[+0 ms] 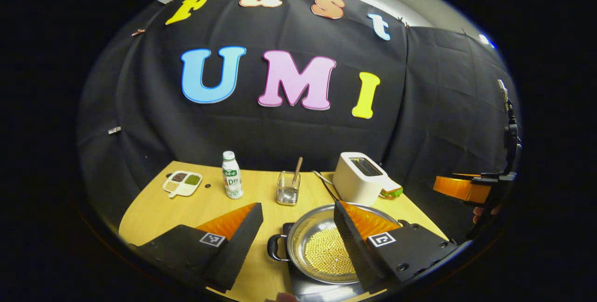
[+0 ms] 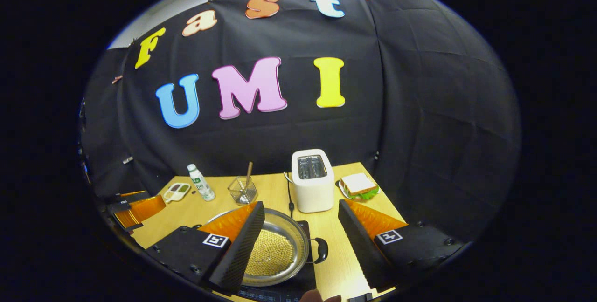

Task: First push the handle of the pot to place it horizontally, then grasp the pot with both hands and set it on the induction cooktop.

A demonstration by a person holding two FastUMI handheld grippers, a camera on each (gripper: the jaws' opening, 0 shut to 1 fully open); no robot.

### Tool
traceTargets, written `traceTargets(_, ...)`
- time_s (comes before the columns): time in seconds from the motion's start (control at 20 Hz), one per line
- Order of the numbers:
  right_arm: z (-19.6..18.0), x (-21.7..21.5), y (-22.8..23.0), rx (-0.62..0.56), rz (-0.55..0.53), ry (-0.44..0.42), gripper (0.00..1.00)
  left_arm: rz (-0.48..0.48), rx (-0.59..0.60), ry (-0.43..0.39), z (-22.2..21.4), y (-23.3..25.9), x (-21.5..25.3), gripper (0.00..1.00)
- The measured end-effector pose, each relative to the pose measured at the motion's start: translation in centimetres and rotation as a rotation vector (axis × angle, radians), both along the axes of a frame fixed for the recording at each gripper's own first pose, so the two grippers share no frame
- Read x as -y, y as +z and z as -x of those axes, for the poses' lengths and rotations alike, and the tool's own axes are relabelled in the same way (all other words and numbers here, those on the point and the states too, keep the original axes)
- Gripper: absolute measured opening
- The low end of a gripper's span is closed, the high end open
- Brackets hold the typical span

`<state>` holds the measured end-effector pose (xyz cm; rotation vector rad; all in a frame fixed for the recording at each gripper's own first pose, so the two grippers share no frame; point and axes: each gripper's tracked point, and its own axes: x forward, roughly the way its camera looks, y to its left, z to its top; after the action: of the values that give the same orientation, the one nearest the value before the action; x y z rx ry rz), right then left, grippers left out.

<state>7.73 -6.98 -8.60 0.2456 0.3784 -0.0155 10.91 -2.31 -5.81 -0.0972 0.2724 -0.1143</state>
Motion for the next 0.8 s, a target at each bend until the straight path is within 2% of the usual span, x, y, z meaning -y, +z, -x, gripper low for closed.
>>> traceTargets(0.15, 1.6, 0.3, 3.8, 0.108, 0.009, -0.012, 0.98, 0.008, 0.081, 0.021, 1.8, 3.3, -0.9, 0.95)
traceTargets(0.3, 3.3, 0.4, 7.7, 0.225, 0.032, -0.023, 0.98, -0.022, 0.158, 0.053, 3.8, 6.5, -2.3, 0.95)
traceTargets(0.55, 6.1, -0.2, 10.3, 0.266, 0.022, -0.024, 0.98, -0.023, 0.217, 0.08, 7.2, 8.7, -3.4, 0.95)
traceTargets(0.6, 6.4, -0.1, 10.5, 0.274, 0.026, -0.031, 0.98, -0.026, 0.216, 0.081, 7.8, 8.7, -3.5, 0.93)
traceTargets(0.8, 7.4, -0.1, 10.3, 0.269, 0.051, -0.037, 0.98, -0.039, 0.217, 0.057, 9.5, 8.8, -3.5, 0.95)
